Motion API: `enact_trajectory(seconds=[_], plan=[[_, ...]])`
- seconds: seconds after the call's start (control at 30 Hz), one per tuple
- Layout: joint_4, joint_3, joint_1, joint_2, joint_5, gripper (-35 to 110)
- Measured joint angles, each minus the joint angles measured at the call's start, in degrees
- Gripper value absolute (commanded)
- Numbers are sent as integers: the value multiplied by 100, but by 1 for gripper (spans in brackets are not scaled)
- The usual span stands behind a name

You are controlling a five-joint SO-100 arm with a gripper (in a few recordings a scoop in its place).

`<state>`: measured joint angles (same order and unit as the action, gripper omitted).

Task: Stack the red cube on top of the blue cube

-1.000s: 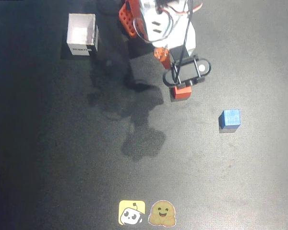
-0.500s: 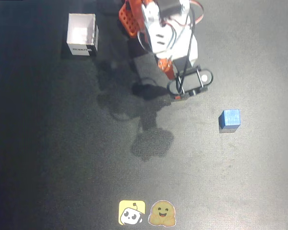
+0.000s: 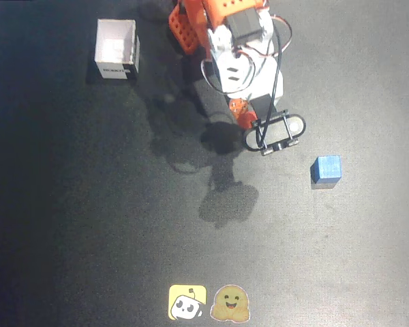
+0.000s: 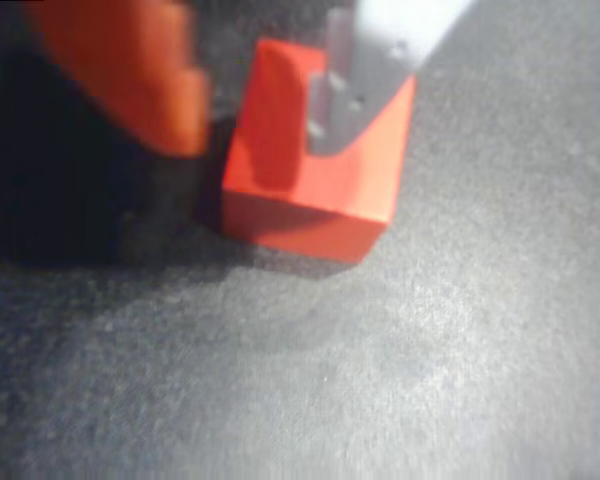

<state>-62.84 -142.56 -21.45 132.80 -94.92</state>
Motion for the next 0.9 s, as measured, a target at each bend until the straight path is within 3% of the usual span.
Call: enact_trajectory(seconds=[0.53,0.9], plan=[[844,-835,-589,35,-923,19],[896,-1450,-598,712,-1257,19]])
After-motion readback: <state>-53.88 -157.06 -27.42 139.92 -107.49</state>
